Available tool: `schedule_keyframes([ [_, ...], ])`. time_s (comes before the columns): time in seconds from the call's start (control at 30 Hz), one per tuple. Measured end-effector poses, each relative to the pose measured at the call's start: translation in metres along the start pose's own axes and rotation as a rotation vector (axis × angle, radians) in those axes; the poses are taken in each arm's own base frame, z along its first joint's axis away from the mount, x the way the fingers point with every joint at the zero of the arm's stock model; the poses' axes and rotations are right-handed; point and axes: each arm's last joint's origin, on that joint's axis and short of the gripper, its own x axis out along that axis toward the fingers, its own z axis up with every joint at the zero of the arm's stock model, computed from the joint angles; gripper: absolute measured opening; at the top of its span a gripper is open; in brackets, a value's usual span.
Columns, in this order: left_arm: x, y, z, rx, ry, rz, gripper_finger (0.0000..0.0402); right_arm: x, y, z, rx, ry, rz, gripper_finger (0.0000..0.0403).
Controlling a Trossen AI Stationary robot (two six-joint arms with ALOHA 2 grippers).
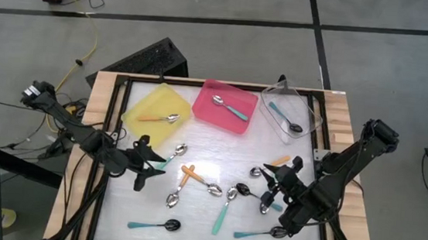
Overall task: Sort silverware by color (type)
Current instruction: Put the green spoon into the red bin
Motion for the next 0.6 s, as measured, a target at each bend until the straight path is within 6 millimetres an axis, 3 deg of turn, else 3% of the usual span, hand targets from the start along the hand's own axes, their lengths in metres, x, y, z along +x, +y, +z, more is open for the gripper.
schedule_keyframes([
  [0.2,-0.001,0.008,-0.008,-0.035,0.036,0.121,0.0214,0.001,0.0,0.0,0.003,0.006,-0.004,0.0129],
  [0.6,0.017,0.009,-0.021,-0.02,0.143,0.218,0.0215,0.009,-0.003,0.004,0.002,0.012,-0.038,0.0139],
])
